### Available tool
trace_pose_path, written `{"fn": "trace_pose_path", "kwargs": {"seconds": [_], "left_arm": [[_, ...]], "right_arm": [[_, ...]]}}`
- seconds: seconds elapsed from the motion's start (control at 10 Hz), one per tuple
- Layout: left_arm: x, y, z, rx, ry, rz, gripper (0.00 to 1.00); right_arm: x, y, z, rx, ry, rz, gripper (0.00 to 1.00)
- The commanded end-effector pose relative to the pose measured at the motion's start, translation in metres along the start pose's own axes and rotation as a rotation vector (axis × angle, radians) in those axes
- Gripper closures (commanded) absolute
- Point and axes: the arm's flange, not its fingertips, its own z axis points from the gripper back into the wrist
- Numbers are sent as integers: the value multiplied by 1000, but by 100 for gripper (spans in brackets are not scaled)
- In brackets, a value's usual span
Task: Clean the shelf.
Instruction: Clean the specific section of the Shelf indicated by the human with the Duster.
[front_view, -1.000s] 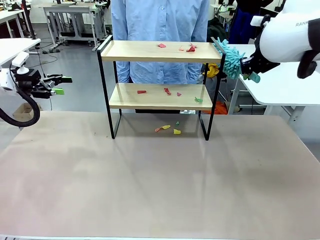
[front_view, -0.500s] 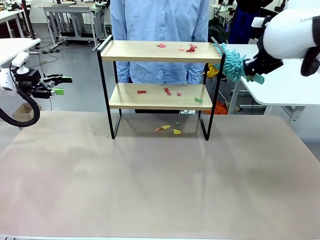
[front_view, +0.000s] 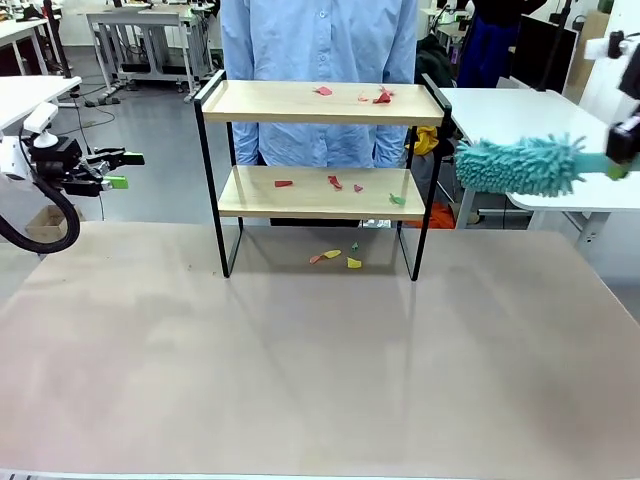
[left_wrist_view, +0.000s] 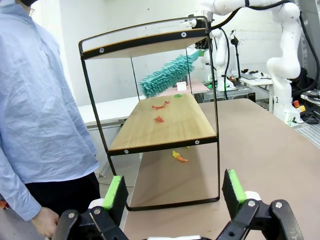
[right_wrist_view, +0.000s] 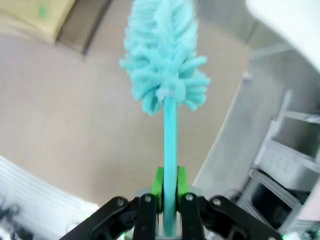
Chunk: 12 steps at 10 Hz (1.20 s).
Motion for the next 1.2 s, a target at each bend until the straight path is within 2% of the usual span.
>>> {"fn": "trace_pose_path", "kwargs": {"seconds": [0.0,0.1,0.2,0.4,0.6,0.8,0.9,1.0,1.1], "left_arm": [[2,-2,0,-7,7,-7,0],[2,-2,0,-7,7,-7,0],[2,-2,0,-7,7,-7,0],[2,-2,0,-7,7,-7,0],[2,-2,0,-7,7,-7,0],[2,-2,0,-7,7,-7,0],[2,-2,0,-7,7,-7,0],[2,-2,0,-7,7,-7,0],[2,-2,0,-7,7,-7,0]], "right_arm": [[-21,2,11,21,116,248,87],[-39,16,12,56,188,401,87],[-50,30,11,98,219,515,87],[-57,71,4,188,236,714,87],[-50,111,-7,199,243,867,87],[-40,129,-11,204,245,931,87],[-35,134,-14,200,226,935,87],[-43,137,-9,200,271,894,87],[-43,137,-9,200,271,894,87]]}}
